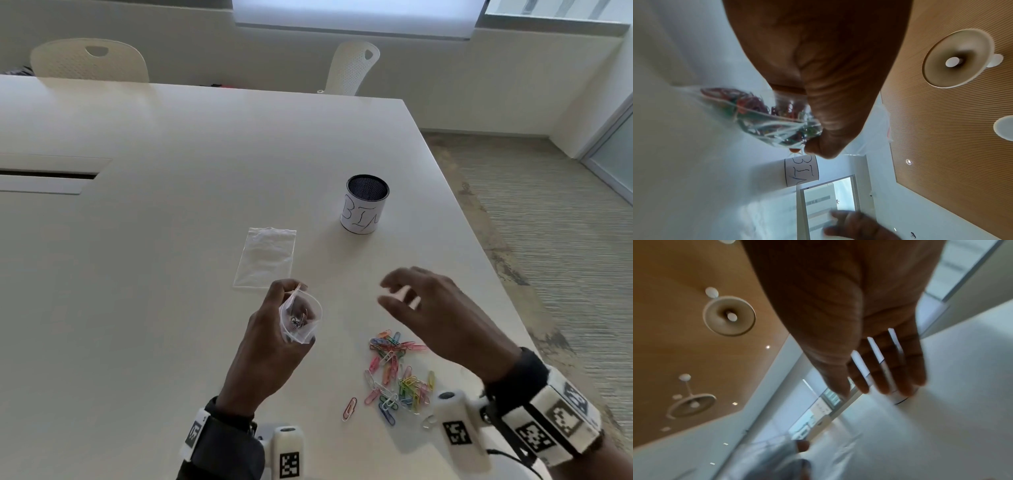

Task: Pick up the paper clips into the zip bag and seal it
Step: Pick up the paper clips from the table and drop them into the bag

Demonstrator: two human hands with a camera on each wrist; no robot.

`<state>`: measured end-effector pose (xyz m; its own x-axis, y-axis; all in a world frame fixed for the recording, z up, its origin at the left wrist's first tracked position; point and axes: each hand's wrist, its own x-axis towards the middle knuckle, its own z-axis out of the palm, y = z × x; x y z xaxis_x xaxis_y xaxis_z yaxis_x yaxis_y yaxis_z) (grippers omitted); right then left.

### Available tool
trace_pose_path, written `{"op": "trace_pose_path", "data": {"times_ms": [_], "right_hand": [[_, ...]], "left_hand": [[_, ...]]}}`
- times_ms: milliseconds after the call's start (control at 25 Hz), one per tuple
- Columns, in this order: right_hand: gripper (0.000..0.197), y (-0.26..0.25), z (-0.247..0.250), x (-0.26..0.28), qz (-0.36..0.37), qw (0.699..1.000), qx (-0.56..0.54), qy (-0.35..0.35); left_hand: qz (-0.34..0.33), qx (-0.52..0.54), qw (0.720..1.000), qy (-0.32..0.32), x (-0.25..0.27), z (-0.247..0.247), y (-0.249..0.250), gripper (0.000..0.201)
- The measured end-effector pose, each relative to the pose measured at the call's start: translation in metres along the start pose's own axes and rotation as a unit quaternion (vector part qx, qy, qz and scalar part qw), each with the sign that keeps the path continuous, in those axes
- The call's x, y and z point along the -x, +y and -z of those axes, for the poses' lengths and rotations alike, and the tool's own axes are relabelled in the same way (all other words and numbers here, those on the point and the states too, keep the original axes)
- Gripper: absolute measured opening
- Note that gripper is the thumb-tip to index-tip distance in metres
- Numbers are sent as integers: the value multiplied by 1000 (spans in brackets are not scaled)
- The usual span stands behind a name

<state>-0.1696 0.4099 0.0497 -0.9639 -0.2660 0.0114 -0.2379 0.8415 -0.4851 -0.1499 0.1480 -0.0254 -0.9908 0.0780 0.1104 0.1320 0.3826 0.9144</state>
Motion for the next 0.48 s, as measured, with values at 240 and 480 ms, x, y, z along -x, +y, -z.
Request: {"op": "trace_pose_path", "data": {"times_ms": [240,480], "right_hand": [[32,27,-33,22,-52,991,54,-109],[49,12,-43,31,33,980,120,-156]], "left_hand": [[-3,0,1000,-8,1,-1,6,62],[-8,-11,1000,-17,1,-1,7,61]]}}
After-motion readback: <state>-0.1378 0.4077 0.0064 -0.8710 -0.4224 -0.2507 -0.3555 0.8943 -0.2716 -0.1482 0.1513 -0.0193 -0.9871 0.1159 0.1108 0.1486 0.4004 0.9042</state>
